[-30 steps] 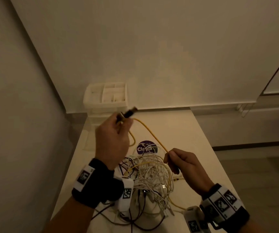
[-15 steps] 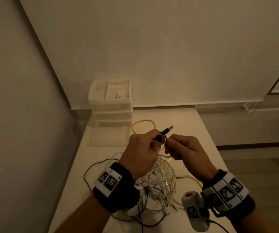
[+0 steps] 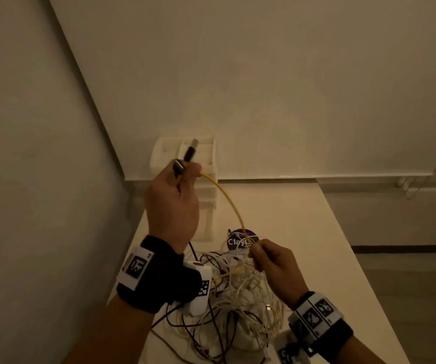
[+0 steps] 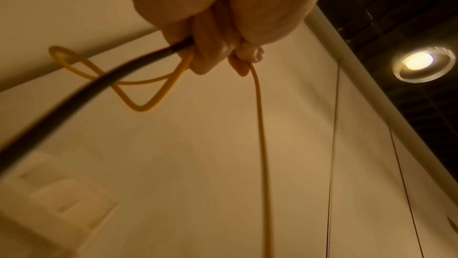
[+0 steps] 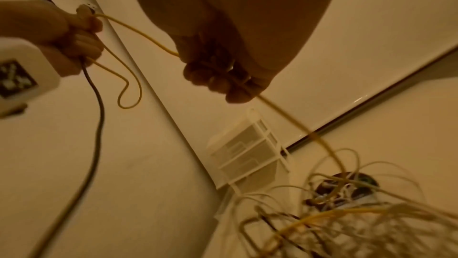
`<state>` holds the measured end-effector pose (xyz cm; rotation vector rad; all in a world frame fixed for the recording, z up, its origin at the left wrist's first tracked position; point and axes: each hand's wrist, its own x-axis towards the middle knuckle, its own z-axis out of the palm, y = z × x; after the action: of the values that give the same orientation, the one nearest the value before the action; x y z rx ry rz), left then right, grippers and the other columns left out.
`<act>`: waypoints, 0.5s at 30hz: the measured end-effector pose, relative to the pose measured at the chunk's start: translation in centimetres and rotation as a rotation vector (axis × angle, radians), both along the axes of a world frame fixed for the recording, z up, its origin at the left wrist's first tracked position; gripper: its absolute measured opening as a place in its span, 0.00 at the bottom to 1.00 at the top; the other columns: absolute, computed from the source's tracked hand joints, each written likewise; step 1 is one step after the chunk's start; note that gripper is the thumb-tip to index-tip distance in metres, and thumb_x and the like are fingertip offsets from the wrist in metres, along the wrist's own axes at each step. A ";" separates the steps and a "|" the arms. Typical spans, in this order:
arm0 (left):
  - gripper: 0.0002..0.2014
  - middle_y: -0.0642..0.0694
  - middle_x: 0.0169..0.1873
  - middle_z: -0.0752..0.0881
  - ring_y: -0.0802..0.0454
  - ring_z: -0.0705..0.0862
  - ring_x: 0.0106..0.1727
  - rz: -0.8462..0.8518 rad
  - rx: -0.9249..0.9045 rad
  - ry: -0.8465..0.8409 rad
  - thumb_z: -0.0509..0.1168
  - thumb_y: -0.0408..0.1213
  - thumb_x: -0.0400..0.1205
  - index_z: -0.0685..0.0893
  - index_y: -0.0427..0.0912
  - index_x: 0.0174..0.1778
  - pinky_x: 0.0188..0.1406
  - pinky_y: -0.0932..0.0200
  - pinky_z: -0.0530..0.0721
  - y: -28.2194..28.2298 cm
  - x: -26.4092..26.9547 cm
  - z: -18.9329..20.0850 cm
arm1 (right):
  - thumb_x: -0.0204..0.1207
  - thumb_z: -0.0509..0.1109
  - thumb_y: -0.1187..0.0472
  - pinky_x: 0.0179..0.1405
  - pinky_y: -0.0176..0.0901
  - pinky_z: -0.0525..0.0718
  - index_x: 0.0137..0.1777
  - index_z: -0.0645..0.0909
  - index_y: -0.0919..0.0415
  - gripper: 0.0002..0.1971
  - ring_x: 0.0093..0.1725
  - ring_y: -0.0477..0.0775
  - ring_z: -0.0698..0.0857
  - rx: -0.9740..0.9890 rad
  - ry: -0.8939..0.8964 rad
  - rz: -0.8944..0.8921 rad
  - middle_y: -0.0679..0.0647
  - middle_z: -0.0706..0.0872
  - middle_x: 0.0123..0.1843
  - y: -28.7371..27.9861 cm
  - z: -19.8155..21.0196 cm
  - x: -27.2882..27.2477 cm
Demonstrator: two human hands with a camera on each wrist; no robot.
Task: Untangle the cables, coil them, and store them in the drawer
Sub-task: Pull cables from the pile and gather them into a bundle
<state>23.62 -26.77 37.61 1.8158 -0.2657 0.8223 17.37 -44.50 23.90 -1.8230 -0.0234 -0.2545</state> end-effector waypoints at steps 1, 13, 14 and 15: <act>0.07 0.60 0.26 0.79 0.65 0.76 0.25 -0.022 0.042 -0.003 0.67 0.40 0.83 0.87 0.40 0.47 0.26 0.73 0.70 0.1 -0.3 -0.1 | 0.84 0.63 0.62 0.33 0.39 0.74 0.34 0.82 0.53 0.16 0.27 0.44 0.75 0.024 -0.013 -0.019 0.47 0.78 0.25 0.2 0.6 0.0; 0.04 0.58 0.25 0.82 0.57 0.81 0.26 -0.479 0.456 0.014 0.68 0.26 0.79 0.86 0.38 0.41 0.26 0.72 0.71 -2.4 -3.2 -2.6 | 0.77 0.66 0.49 0.28 0.39 0.68 0.36 0.86 0.60 0.16 0.26 0.49 0.67 0.236 -0.074 0.191 0.51 0.73 0.24 -0.6 9.3 -2.2; 0.04 0.62 0.24 0.81 0.61 0.83 0.29 -0.459 0.418 -0.001 0.68 0.24 0.79 0.85 0.35 0.40 0.27 0.77 0.71 -2.3 -3.3 -1.9 | 0.79 0.64 0.52 0.27 0.39 0.68 0.38 0.86 0.62 0.16 0.26 0.49 0.67 0.249 -0.065 0.200 0.52 0.73 0.24 -0.8 8.9 -2.4; 0.04 0.63 0.21 0.80 0.67 0.82 0.29 -0.423 0.366 -0.010 0.69 0.25 0.79 0.85 0.35 0.39 0.27 0.82 0.68 -2.1 -3.2 -1.2 | 0.80 0.61 0.54 0.27 0.39 0.68 0.41 0.86 0.64 0.16 0.26 0.50 0.68 0.260 -0.052 0.207 0.54 0.73 0.25 -1.0 8.4 -2.7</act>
<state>20.42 -28.84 36.38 1.9908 -0.8201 0.5046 14.71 -45.55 32.34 -1.5418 -0.2058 -0.1502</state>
